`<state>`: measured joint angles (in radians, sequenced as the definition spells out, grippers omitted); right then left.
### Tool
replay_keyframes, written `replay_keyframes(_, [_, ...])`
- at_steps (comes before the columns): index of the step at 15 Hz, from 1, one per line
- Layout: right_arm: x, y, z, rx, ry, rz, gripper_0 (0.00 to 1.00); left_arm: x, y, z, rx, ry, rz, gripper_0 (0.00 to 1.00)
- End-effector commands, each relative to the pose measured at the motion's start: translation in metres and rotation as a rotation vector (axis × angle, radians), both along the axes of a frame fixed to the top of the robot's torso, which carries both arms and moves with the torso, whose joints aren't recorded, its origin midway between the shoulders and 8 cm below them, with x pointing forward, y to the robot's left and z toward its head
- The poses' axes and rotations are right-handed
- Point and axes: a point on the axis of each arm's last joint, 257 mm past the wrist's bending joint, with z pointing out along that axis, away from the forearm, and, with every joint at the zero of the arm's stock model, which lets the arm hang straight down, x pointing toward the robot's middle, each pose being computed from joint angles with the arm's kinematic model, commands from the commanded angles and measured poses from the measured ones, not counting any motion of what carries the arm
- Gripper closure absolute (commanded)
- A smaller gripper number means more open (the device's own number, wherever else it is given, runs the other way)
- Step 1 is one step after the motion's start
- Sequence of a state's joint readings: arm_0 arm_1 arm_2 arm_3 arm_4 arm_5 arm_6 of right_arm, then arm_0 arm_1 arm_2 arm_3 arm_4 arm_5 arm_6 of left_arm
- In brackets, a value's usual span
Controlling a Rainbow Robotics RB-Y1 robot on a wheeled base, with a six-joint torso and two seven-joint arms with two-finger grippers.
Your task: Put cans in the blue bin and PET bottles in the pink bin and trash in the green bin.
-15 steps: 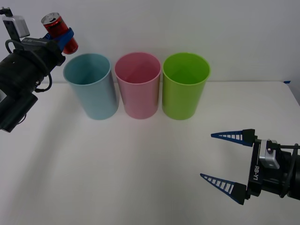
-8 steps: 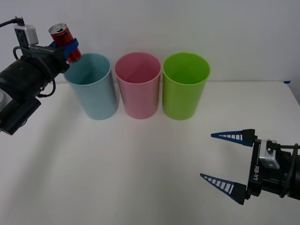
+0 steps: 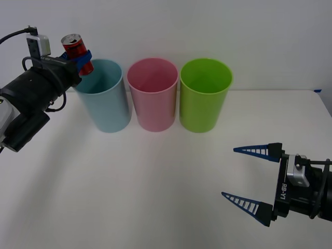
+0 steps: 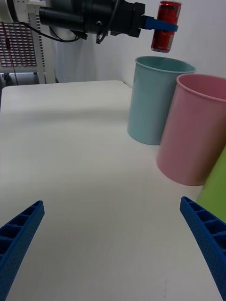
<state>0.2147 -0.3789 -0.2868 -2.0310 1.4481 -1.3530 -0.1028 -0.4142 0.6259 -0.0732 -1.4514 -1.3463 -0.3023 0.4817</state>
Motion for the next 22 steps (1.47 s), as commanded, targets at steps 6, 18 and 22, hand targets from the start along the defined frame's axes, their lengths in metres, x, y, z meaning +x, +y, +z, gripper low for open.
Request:
replay_keyframes(6, [0.0000, 0.0000, 0.0000, 0.000, 0.000, 0.000, 0.00, 0.0014, -0.0005, 0.0010, 0.000, -0.002, 0.004, 0.00])
replay_keyframes(18, [0.0000, 0.0000, 0.0000, 0.000, 0.000, 0.000, 0.00, 0.0020, -0.0003, 0.0046, -0.022, -0.004, 0.006, 0.00])
replay_keyframes(22, [0.0000, 0.0000, 0.0000, 0.000, 0.000, 0.000, 0.00, 0.0022, -0.0013, 0.0070, -0.026, -0.008, 0.003, 0.00])
